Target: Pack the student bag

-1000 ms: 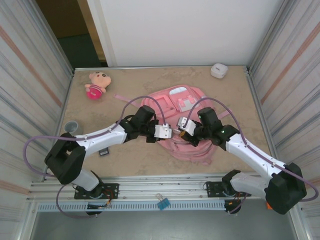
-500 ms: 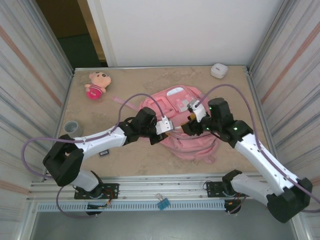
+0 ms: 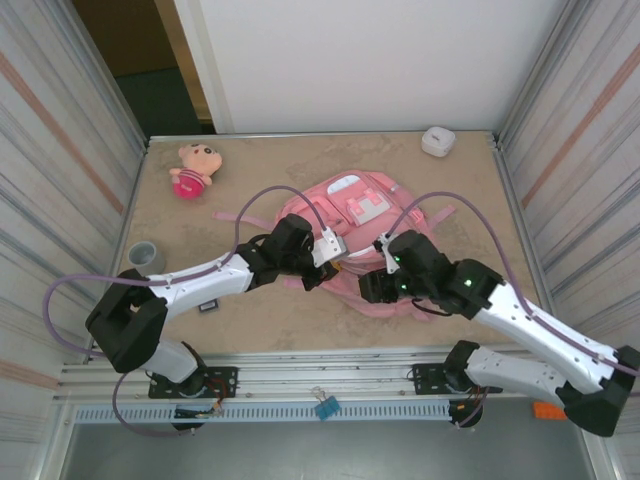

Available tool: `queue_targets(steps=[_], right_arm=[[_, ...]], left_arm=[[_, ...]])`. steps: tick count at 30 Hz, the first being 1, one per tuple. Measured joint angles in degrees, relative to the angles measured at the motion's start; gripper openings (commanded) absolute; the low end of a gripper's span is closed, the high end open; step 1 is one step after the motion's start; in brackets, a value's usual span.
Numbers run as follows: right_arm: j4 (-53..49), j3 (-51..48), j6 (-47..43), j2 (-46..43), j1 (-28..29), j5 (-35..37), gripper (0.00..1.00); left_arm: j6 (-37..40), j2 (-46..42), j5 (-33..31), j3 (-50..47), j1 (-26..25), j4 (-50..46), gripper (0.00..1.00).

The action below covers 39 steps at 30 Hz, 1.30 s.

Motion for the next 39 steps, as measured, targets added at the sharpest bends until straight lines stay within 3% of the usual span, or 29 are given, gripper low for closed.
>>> queue_targets(steps=[6, 14, 23, 30, 39], right_arm=[[-0.2, 0.74, 0.83, 8.96, 1.49, 5.68, 0.49], [-0.09, 1.33, 0.63, 12.96, 2.36, 10.19, 0.49], [-1.14, 2.84, -0.83, 14.99, 2.36, 13.7, 0.2], [-2.56, 4.55, -2.45, 14.88, 2.16, 12.57, 0.01], [-3.19, 4.59, -4.44, 12.87, -5.22, 2.99, 0.0]], left_arm=[[-0.39, 0.02, 0.13, 0.0, 0.02, 0.0, 0.0], [-0.76, 0.11, 0.76, 0.02, 0.15, 0.22, 0.0], [-0.74, 0.11, 1.05, 0.02, 0.83, 0.11, 0.0], [-0.68, 0.31, 0.96, 0.83, 0.83, 0.59, 0.0], [1.42, 0.33, 0.11, 0.83, 0.87, 1.29, 0.0]])
